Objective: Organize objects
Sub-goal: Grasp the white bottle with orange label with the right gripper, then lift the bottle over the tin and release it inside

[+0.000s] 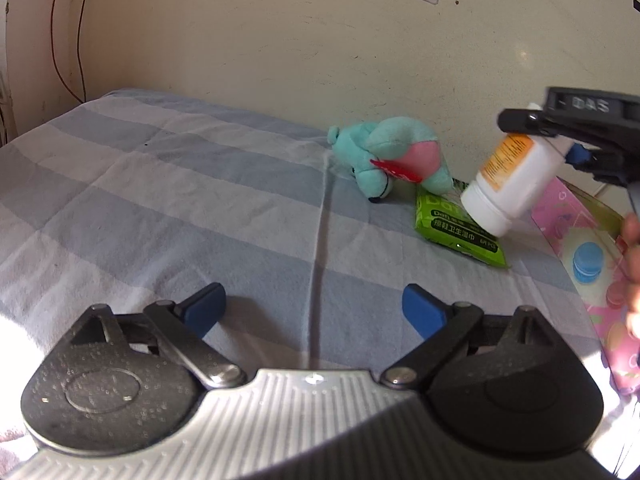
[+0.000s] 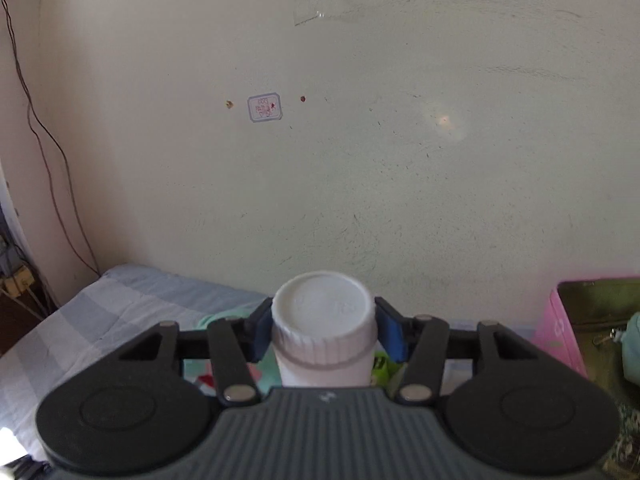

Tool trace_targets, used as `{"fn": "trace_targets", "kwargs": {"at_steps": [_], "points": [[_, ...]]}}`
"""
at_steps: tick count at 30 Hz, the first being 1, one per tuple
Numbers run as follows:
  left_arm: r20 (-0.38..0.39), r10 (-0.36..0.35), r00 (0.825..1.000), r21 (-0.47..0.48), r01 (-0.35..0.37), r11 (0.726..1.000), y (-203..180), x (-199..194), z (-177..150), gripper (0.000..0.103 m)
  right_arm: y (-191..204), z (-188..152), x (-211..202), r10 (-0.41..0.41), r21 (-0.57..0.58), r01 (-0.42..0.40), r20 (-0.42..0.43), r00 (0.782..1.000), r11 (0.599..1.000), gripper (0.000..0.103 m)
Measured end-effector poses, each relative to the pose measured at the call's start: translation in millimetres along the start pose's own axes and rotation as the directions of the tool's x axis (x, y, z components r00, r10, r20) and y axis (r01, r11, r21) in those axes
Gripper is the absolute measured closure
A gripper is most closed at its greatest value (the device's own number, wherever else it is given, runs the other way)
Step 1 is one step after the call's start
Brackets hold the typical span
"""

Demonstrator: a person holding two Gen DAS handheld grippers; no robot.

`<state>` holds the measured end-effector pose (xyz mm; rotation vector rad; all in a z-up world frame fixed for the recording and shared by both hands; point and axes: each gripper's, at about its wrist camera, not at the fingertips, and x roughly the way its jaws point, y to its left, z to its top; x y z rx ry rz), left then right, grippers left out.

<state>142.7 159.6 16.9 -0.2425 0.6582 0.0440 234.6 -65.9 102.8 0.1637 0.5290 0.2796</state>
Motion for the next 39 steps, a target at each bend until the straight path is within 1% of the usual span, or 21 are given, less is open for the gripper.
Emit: {"fn": "trace_targets", "kwargs": {"at_steps": [3, 6, 8, 10, 12, 14, 16, 18, 21, 23, 25, 27, 28, 29, 30, 31, 32, 33, 35, 36, 39], "points": [[0.003, -0.066, 0.998, -0.054, 0.066, 0.996, 8, -3, 1, 0.007, -13, -36, -65, 0.103, 0.061, -0.102, -0.013, 0.995, 0.993, 0.052], [-0.017, -0.206, 0.978, -0.073, 0.204, 0.976, 7, -5, -2, 0.007, -36, -83, -116, 0.157, 0.148, -0.145, -0.071, 0.985, 0.978, 0.052], [-0.033, -0.269, 0.963, -0.036, 0.267, 0.963, -1, -7, -6, 0.007, -54, -118, -150, 0.15, 0.182, -0.136, -0.066, 0.986, 0.974, 0.051], [-0.044, -0.312, 0.949, 0.045, 0.314, 0.948, -17, -13, -14, 0.007, -69, -143, -186, 0.129, 0.205, -0.116, -0.053, 0.99, 0.972, 0.049], [-0.08, -0.377, 0.923, 0.104, 0.383, 0.918, -33, -17, -23, 0.007, -79, -161, -210, 0.079, 0.188, -0.068, -0.053, 0.995, 0.98, 0.048], [-0.107, -0.398, 0.911, 0.124, 0.41, 0.904, -46, -20, -30, 0.007, -88, -177, -231, 0.03, 0.164, -0.021, -0.049, 0.998, 0.986, 0.038], [-0.126, -0.434, 0.892, 0.12, 0.448, 0.886, -59, -27, -36, 0.007, -93, -186, -241, 0.004, 0.122, 0.003, -0.053, 0.999, 0.992, 0.033], [-0.137, -0.492, 0.86, 0.125, 0.508, 0.852, -75, -40, -42, 0.007, -93, -189, -248, -0.022, 0.048, 0.024, -0.051, 0.998, 0.999, 0.03], [-0.158, -0.55, 0.82, 0.155, 0.571, 0.806, -100, -54, -52, 0.007, -86, -188, -245, -0.011, -0.025, 0.009, -0.062, 0.998, 1.0, 0.017], [-0.18, -0.573, 0.799, 0.19, 0.6, 0.777, -120, -60, -60, 0.007, -77, -190, -241, 0.002, -0.077, -0.008, -0.076, 0.997, 0.997, 0.017], [-0.2, -0.58, 0.79, 0.238, 0.613, 0.753, -137, -62, -65, 0.006, -72, -198, -239, 0.006, -0.124, -0.017, -0.093, 0.996, 0.992, 0.017], [-0.22, -0.553, 0.804, 0.309, 0.595, 0.742, -154, -61, -75, 0.006, -69, -202, -230, -0.02, -0.163, 0.001, -0.114, 0.993, 0.987, 0.017], [-0.233, -0.546, 0.805, 0.324, 0.593, 0.737, -158, -59, -79, 0.006, -68, -205, -226, -0.028, -0.173, 0.006, -0.126, 0.992, 0.985, 0.017], [-0.249, -0.559, 0.791, 0.315, 0.612, 0.725, -160, -55, -83, 0.006, -69, -207, -222, -0.025, -0.171, 0.001, -0.142, 0.99, 0.985, 0.019], [-0.274, -0.576, 0.77, 0.288, 0.638, 0.714, -161, -50, -85, 0.006, -71, -209, -220, -0.023, -0.171, -0.002, -0.143, 0.989, 0.985, 0.029], [-0.294, -0.597, 0.746, 0.257, 0.663, 0.703, -160, -46, -87, 0.011, -71, -208, -221, 0.002, -0.175, -0.027, -0.142, 0.99, 0.984, 0.046], [-0.315, -0.626, 0.713, 0.214, 0.696, 0.685, -160, -42, -89, 0.018, -70, -208, -222, 0.027, -0.175, -0.052, -0.142, 0.99, 0.983, 0.051], [-0.332, -0.646, 0.687, 0.185, 0.719, 0.669, -161, -41, -88, 0.031, -69, -207, -221, 0.035, -0.174, -0.059, -0.139, 0.99, 0.983, 0.051], [-0.316, -0.625, 0.713, 0.212, 0.696, 0.686, -166, -51, -85, 0.034, -62, -206, -226, 0.055, -0.197, -0.074, -0.104, 0.993, 0.978, 0.052], [-0.295, -0.627, 0.721, 0.229, 0.691, 0.686, -169, -59, -80, 0.034, -58, -202, -231, 0.056, -0.209, -0.072, -0.078, 0.995, 0.975, 0.052], [-0.236, -0.659, 0.714, 0.254, 0.7, 0.667, -177, -77, -54, 0.034, -56, -182, -246, 0.078, -0.218, -0.07, 0.026, 0.997, 0.973, 0.052]]}}
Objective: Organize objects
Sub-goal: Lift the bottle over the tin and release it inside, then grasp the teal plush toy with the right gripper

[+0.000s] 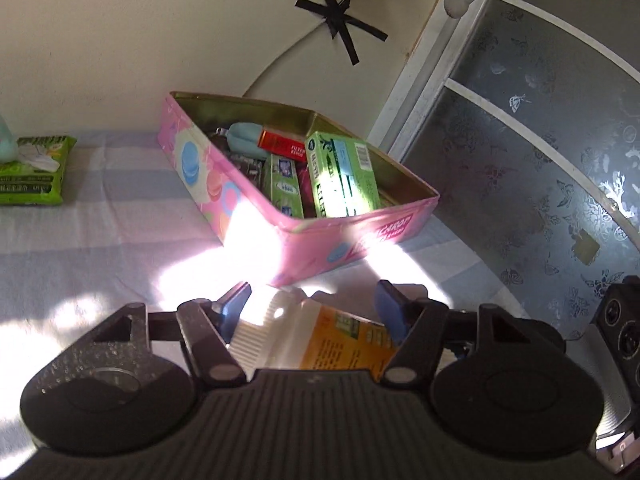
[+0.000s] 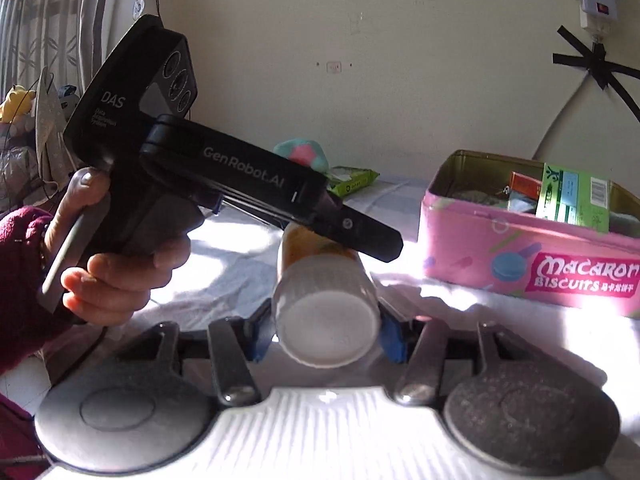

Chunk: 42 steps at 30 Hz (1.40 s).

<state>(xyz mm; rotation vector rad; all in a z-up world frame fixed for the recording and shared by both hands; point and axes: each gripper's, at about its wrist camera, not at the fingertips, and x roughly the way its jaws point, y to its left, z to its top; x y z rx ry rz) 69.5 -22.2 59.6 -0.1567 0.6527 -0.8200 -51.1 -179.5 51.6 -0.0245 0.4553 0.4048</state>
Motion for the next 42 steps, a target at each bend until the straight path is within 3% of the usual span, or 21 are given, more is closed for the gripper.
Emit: {"fn": "trace_targets", "kwargs": {"at_steps": [4, 8, 11, 15, 19, 26, 35, 40, 42], "points": [[0.079, 0.0, 0.997, 0.073, -0.006, 0.997, -17, 4, 49, 0.032, -13, 32, -7, -0.066, -0.037, 0.071, 0.135, 0.989, 0.997, 0.052], [0.116, 0.028, 0.993, 0.146, -0.045, 0.988, -24, 39, 88, 0.029, -35, 55, 8, -0.162, -0.046, 0.173, 0.193, 0.968, 0.984, 0.052], [0.102, 0.084, 0.991, 0.169, -0.101, 0.98, -19, 83, 104, 0.027, -56, 59, 31, -0.235, -0.043, 0.245, 0.166, 0.958, 0.969, 0.052], [0.085, 0.196, 0.977, 0.108, -0.204, 0.973, 3, 126, 113, 0.026, -86, 59, 78, -0.335, -0.039, 0.34, 0.091, 0.938, 0.94, 0.052], [0.098, 0.226, 0.969, -0.004, -0.226, 0.974, 19, 126, 109, 0.026, -109, 51, 85, -0.28, 0.084, 0.273, 0.083, 0.956, 0.958, 0.037], [0.159, 0.307, 0.938, -0.1, -0.294, 0.951, 23, 85, 93, 0.02, -113, 47, 75, -0.244, 0.15, 0.232, 0.068, 0.967, 0.961, 0.037], [0.139, 0.456, 0.879, -0.085, -0.448, 0.89, 25, 30, 58, 0.019, -93, 47, 55, -0.242, 0.158, 0.227, 0.083, 0.967, 0.961, 0.037], [0.093, 0.557, 0.825, -0.113, -0.547, 0.83, 56, -5, 34, 0.019, -65, 49, 39, -0.217, 0.134, 0.202, 0.115, 0.969, 0.97, 0.036], [0.066, 0.607, 0.792, -0.139, -0.595, 0.791, 78, -18, 23, 0.019, -51, 51, 38, -0.201, 0.104, 0.189, 0.117, 0.973, 0.976, 0.036]]}}
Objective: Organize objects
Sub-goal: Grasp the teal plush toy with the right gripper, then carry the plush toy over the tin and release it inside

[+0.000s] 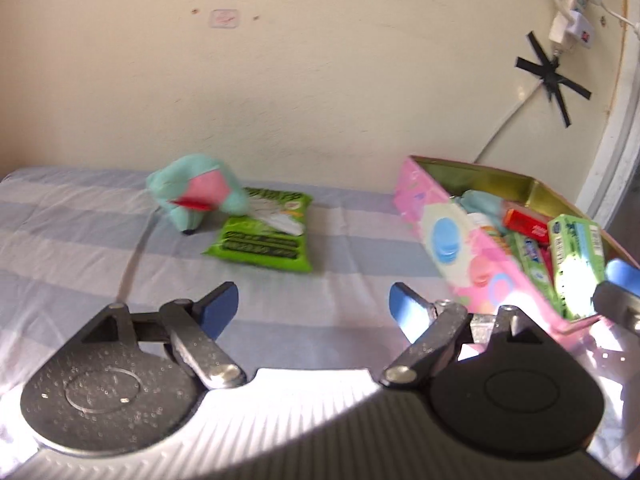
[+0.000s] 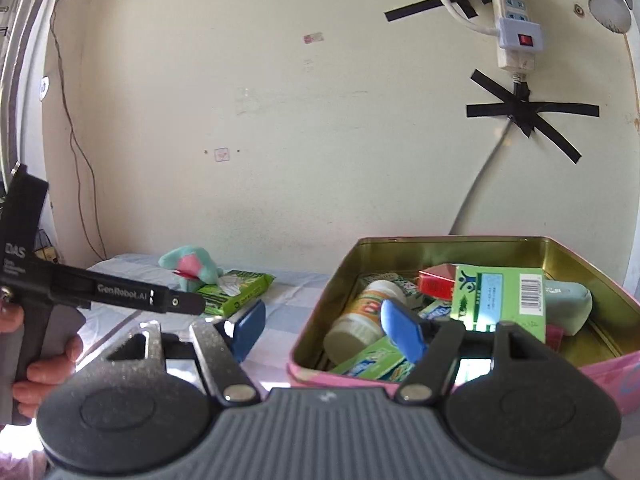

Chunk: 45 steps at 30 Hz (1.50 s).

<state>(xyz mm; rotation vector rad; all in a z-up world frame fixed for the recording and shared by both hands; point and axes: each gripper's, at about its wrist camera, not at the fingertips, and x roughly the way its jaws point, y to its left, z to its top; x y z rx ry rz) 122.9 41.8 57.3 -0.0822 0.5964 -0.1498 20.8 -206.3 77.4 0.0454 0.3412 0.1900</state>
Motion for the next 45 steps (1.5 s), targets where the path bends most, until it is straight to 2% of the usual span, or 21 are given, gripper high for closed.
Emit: {"fn": "trace_targets", "kwargs": {"at_steps": [4, 7, 9, 11, 14, 16, 18, 20, 23, 24, 25, 26, 27, 28, 31, 32, 34, 38, 41, 43, 45], "points": [[-0.011, 0.098, 0.995, -0.051, -0.098, 0.994, 46, 7, -8, 0.019, 37, 2, 10, 0.068, -0.049, -0.07, -0.048, 0.997, 0.996, 0.036], [0.007, 0.198, 0.98, -0.125, -0.195, 0.973, 85, 10, -11, 0.019, 64, 6, 33, 0.115, -0.065, -0.122, -0.101, 0.988, 0.99, 0.035], [0.008, 0.222, 0.975, -0.232, -0.214, 0.949, 113, 10, -14, 0.019, 81, 11, 55, 0.148, -0.054, -0.157, -0.136, 0.98, 0.986, 0.035], [-0.025, 0.227, 0.974, -0.334, -0.222, 0.916, 137, 14, -18, 0.019, 98, 19, 82, 0.166, -0.037, -0.174, -0.163, 0.973, 0.984, 0.035], [0.0, 0.235, 0.972, -0.414, -0.214, 0.885, 156, 4, -15, 0.019, 128, 32, 126, 0.183, -0.053, -0.196, -0.187, 0.965, 0.979, 0.031], [0.018, 0.272, 0.962, -0.432, -0.238, 0.87, 159, -3, -14, 0.018, 154, 39, 158, 0.17, -0.134, -0.197, -0.188, 0.967, 0.971, 0.023], [0.026, 0.279, 0.96, -0.454, -0.237, 0.859, 166, -7, -12, 0.018, 180, 44, 190, 0.124, -0.249, -0.169, -0.188, 0.974, 0.954, 0.017], [0.032, 0.288, 0.957, -0.469, -0.241, 0.85, 169, -8, -11, 0.018, 200, 46, 219, 0.076, -0.342, -0.14, -0.195, 0.978, 0.929, 0.017], [0.023, 0.275, 0.961, -0.463, -0.234, 0.855, 170, -5, -8, 0.018, 220, 43, 262, 0.001, -0.434, -0.084, -0.189, 0.982, 0.897, 0.017], [0.024, 0.261, 0.965, -0.465, -0.22, 0.857, 170, -6, -9, 0.018, 224, 41, 274, -0.018, -0.466, -0.073, -0.188, 0.982, 0.882, 0.02], [0.027, 0.256, 0.966, -0.464, -0.215, 0.859, 169, -7, -9, 0.018, 228, 37, 286, -0.032, -0.488, -0.076, -0.21, 0.977, 0.87, 0.039], [0.029, 0.257, 0.966, -0.462, -0.215, 0.86, 169, -7, -9, 0.018, 227, 34, 295, -0.054, -0.496, -0.071, -0.234, 0.971, 0.865, 0.048], [0.031, 0.259, 0.965, -0.461, -0.216, 0.861, 169, -7, -9, 0.018, 226, 33, 297, -0.065, -0.494, -0.054, -0.221, 0.973, 0.868, 0.054], [0.035, 0.259, 0.965, -0.466, -0.213, 0.859, 171, -8, -9, 0.018, 223, 35, 294, -0.045, -0.466, -0.068, -0.226, 0.973, 0.882, 0.059], [0.056, 0.251, 0.966, -0.483, -0.194, 0.854, 172, -14, -10, 0.018, 199, 53, 273, 0.063, -0.272, -0.133, -0.251, 0.966, 0.953, 0.062], [0.067, 0.25, 0.966, -0.479, -0.189, 0.857, 170, -16, -10, 0.018, 189, 58, 262, 0.109, -0.191, -0.163, -0.264, 0.958, 0.968, 0.062], [0.087, 0.247, 0.965, -0.461, -0.181, 0.869, 166, -20, -11, 0.018, 168, 63, 236, 0.209, -0.036, -0.229, -0.294, 0.933, 0.973, 0.061], [0.159, 0.178, 0.971, -0.417, -0.098, 0.904, 156, -28, -12, 0.018, 118, 47, 178, 0.377, 0.226, -0.314, -0.351, 0.857, 0.922, 0.06], [0.199, 0.052, 0.979, -0.338, 0.019, 0.941, 141, -31, -13, 0.015, 77, 18, 131, 0.461, 0.376, -0.325, -0.365, 0.809, 0.868, 0.058], [0.2, -0.027, 0.979, -0.242, 0.076, 0.967, 121, -30, -14, 0.015, 51, -6, 101, 0.491, 0.463, -0.304, -0.362, 0.792, 0.832, 0.057], [0.175, -0.106, 0.979, -0.148, 0.133, 0.98, 99, -25, -18, 0.015, 28, -29, 73, 0.49, 0.517, -0.272, -0.348, 0.8, 0.812, 0.055]]}}
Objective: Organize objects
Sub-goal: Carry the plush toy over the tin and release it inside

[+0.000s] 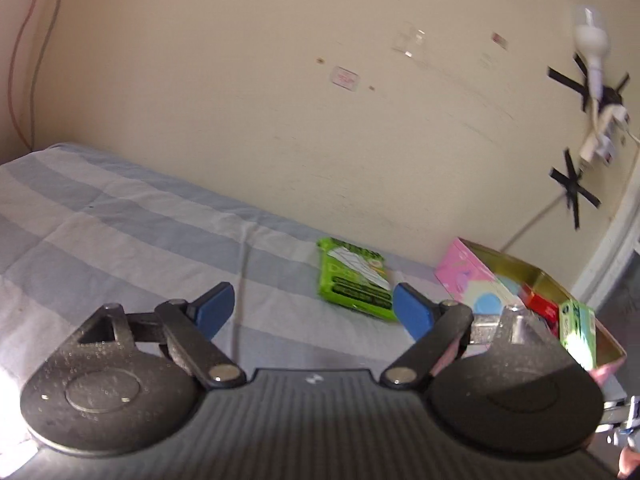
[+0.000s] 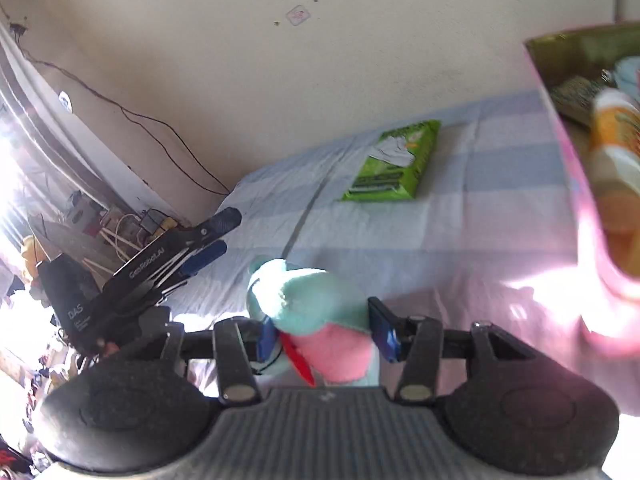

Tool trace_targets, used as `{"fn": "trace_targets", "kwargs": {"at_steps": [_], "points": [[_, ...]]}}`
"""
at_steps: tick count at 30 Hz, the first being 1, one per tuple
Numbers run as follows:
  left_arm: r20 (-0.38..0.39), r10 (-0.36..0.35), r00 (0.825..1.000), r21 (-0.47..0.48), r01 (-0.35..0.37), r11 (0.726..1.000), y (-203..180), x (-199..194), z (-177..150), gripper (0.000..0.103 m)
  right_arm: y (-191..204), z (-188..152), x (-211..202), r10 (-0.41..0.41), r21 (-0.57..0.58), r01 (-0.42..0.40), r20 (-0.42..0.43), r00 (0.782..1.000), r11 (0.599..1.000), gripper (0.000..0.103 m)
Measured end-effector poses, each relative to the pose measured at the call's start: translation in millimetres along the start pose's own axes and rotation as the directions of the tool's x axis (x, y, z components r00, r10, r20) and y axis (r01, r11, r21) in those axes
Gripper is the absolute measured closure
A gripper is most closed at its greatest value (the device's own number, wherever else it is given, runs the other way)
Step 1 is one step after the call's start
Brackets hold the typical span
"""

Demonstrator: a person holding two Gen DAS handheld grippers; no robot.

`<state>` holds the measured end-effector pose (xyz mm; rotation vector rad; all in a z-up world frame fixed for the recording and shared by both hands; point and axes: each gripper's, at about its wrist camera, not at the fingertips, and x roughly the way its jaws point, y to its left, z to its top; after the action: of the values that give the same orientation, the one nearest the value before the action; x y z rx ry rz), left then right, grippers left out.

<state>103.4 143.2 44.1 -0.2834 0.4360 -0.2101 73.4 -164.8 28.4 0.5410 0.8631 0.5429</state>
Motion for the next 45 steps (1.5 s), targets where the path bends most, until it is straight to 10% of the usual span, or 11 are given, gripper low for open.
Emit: {"fn": "trace_targets", "kwargs": {"at_steps": [3, 6, 13, 22, 28, 30, 36, 45], "points": [[-0.083, -0.099, 0.992, 0.096, 0.107, 0.99, -29, 11, -13, 0.015, -22, -27, -32, -0.073, 0.027, 0.071, 0.05, 0.996, 0.997, 0.046], [-0.179, -0.172, 0.969, 0.119, 0.195, 0.974, -54, 19, -24, 0.015, -25, -46, -64, -0.189, -0.017, 0.195, 0.177, 0.966, 0.981, 0.017], [-0.229, -0.279, 0.933, 0.146, 0.316, 0.937, -89, 9, -34, 0.007, -1, -79, -67, -0.221, -0.251, 0.277, 0.231, 0.948, 0.927, 0.008], [-0.225, -0.24, 0.944, 0.108, 0.269, 0.957, -89, 41, 0, 0.006, -2, -55, -31, -0.246, -0.319, 0.309, 0.223, 0.943, 0.896, 0.008], [-0.347, -0.322, 0.881, 0.085, 0.372, 0.924, -95, 79, -11, 0.009, -10, -27, 3, -0.28, -0.304, 0.33, 0.199, 0.939, 0.894, 0.009], [-0.407, -0.354, 0.842, 0.066, 0.414, 0.908, -100, 87, -23, 0.031, -13, -17, 16, -0.286, -0.296, 0.334, 0.194, 0.939, 0.895, 0.015], [-0.307, -0.364, 0.879, 0.07, 0.403, 0.913, -104, 35, -18, 0.035, -12, -16, 3, -0.184, -0.253, 0.238, 0.222, 0.958, 0.938, 0.04], [-0.205, -0.415, 0.886, 0.243, 0.457, 0.856, -197, 38, 28, 0.035, -22, 18, -68, -0.177, -0.256, 0.33, 0.48, 0.859, 0.909, 0.039]]}}
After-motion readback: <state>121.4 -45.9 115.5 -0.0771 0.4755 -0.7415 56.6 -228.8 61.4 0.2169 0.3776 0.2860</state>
